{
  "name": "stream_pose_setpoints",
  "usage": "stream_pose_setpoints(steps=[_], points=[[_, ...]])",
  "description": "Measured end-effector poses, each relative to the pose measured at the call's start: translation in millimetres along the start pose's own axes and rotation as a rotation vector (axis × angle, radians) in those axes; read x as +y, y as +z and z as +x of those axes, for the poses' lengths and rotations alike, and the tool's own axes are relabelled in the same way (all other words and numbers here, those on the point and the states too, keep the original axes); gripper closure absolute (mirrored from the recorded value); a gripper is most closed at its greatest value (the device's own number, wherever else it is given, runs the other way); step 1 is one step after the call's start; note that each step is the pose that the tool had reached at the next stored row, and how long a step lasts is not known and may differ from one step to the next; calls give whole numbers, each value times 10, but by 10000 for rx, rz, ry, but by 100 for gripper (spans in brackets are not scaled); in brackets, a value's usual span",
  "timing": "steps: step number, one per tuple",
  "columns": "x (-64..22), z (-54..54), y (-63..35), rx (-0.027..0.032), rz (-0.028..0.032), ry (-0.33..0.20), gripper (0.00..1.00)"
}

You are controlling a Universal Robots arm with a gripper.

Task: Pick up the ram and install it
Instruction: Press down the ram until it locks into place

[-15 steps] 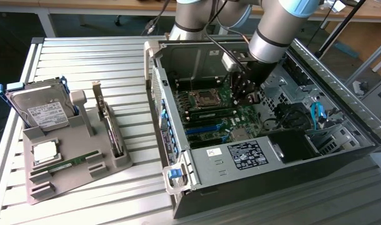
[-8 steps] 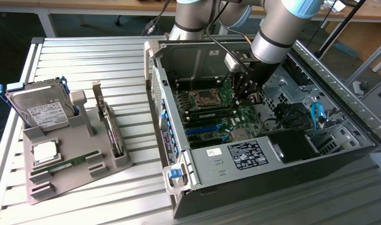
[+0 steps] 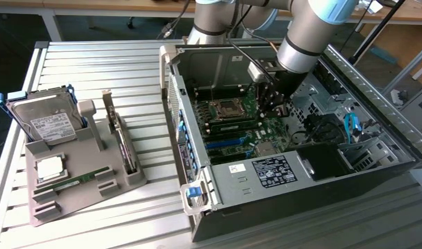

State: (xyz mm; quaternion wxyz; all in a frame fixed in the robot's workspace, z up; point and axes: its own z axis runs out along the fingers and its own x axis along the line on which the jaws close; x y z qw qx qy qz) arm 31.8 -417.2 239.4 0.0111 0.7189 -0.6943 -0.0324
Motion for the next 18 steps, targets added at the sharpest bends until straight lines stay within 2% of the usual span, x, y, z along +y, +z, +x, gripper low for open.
stream_pose_setpoints(steps=[11, 16, 18], points=[[-6, 3, 84, 9, -18, -127, 88], [-7, 3, 85, 7, -18, -143, 88], [-5, 1, 51, 2, -17, -146, 88]])
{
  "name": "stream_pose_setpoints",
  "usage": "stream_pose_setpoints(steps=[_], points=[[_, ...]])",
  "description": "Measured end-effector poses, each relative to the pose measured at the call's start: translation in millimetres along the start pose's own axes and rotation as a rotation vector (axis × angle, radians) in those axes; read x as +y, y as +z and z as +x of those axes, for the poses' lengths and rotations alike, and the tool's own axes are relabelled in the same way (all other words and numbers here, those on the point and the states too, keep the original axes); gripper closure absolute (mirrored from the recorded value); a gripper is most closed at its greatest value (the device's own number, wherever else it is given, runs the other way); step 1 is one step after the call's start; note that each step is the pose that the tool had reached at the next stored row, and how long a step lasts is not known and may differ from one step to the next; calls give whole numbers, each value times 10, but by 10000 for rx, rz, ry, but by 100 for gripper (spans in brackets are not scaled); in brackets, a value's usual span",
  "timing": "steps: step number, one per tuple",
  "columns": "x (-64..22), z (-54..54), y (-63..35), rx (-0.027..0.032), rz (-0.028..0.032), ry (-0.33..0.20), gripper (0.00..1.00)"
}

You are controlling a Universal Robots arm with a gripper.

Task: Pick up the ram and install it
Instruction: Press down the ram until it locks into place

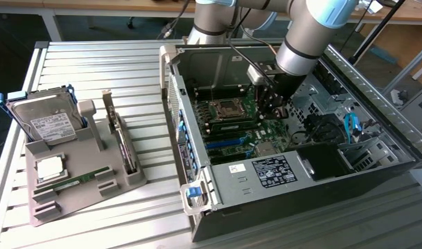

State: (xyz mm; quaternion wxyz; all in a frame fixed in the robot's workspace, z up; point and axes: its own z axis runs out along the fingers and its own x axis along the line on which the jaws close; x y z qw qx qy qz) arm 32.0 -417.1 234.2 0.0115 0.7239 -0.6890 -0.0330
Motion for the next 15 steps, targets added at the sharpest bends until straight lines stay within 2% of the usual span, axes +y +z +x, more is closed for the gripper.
stream_pose_setpoints(steps=[4, 7, 11, 15], points=[[8, -3, -124, 6, -1, 1, 88], [15, -4, -151, 4, -1, -5, 88], [176, -12, -132, 8, -2, -5, 88], [298, -17, -111, 7, -2, -4, 88]])
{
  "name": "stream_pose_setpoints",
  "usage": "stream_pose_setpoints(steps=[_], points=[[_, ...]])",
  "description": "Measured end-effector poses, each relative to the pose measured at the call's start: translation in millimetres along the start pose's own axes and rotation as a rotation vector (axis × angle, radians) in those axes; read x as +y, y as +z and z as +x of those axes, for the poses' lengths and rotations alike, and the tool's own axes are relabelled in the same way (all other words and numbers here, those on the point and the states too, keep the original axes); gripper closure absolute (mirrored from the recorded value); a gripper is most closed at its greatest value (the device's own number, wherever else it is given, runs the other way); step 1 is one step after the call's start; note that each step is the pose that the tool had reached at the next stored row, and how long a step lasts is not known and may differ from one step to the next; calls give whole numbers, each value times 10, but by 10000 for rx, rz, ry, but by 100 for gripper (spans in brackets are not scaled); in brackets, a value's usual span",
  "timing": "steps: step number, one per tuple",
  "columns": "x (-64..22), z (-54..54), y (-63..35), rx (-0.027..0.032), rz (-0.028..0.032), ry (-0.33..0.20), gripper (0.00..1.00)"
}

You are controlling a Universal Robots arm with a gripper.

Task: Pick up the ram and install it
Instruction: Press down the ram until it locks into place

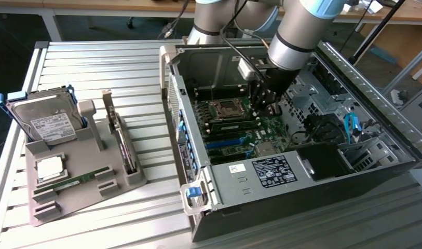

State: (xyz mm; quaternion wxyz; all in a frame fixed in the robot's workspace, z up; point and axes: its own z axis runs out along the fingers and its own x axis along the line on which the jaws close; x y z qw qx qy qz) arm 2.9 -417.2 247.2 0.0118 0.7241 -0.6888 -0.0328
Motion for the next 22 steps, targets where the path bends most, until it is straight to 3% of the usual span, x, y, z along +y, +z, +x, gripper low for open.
stream_pose_setpoints(steps=[17, 22], points=[[444, -20, 83, -1, 0, 0, 88], [468, -21, 110, -1, 1, -1, 88]])
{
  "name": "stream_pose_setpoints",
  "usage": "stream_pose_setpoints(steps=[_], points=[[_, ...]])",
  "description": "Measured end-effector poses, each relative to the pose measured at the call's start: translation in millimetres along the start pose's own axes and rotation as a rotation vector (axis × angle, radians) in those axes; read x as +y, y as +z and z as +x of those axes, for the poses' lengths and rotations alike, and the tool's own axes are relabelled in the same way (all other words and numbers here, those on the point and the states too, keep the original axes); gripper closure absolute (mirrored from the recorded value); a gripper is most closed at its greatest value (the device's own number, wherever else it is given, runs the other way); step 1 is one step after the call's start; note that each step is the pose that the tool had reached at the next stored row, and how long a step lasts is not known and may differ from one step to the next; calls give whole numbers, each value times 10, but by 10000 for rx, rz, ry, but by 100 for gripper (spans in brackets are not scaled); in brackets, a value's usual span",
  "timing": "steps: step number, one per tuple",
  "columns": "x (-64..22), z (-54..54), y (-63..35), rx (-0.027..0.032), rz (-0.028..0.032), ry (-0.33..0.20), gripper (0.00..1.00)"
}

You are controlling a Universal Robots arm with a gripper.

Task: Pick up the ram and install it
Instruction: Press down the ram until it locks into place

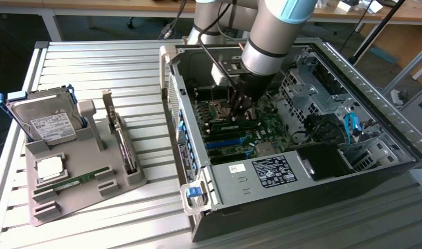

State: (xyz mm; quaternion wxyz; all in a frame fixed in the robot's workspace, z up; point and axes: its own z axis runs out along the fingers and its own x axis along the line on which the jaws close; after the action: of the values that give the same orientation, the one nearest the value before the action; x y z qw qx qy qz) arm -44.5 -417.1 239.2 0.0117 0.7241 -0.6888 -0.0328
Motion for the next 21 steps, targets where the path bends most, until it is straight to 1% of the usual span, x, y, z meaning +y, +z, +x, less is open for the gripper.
stream_pose_setpoints(steps=[12, 21], points=[[-5, 3, 88, 4, -3, 1, 88], [-6, 4, 114, 5, -2, 0, 88]])
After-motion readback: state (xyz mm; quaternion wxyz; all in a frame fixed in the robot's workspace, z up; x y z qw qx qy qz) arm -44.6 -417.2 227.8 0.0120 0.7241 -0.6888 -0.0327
